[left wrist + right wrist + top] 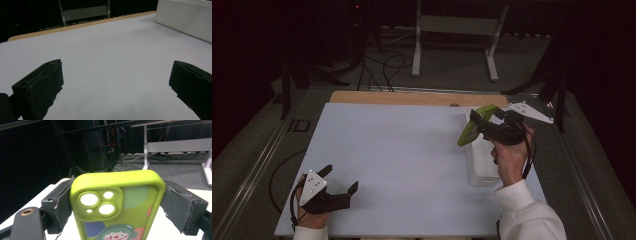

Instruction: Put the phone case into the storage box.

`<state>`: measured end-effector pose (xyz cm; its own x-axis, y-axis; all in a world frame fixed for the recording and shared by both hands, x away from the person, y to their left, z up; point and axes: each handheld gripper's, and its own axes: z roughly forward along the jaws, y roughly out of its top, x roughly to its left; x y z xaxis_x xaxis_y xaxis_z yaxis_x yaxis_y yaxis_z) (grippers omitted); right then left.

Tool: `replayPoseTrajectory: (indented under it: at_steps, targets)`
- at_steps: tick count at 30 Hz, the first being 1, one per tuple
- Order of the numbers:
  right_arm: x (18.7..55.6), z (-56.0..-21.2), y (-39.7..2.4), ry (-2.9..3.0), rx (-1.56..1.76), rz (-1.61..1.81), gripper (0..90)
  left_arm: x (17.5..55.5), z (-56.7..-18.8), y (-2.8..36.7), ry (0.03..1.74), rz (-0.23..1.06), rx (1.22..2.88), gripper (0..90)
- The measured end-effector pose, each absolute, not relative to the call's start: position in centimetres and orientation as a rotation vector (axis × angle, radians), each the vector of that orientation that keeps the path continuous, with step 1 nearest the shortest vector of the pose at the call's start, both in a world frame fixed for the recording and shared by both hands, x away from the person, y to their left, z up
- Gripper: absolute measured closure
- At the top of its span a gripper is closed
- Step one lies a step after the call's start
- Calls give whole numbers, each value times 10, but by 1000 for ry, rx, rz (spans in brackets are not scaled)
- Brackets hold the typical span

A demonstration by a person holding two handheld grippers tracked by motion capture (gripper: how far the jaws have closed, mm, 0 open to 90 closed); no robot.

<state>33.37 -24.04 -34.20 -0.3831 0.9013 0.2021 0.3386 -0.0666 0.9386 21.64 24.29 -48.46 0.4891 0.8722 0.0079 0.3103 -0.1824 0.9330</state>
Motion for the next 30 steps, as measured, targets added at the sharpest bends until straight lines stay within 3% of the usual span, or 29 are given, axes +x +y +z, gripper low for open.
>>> replayPoseTrajectory:
  at_steps: [30]
  targets:
    - [369, -344, -252, 1608, 1419, 1320, 163, 216, -483, 244, 1020, 721, 1718, 0]
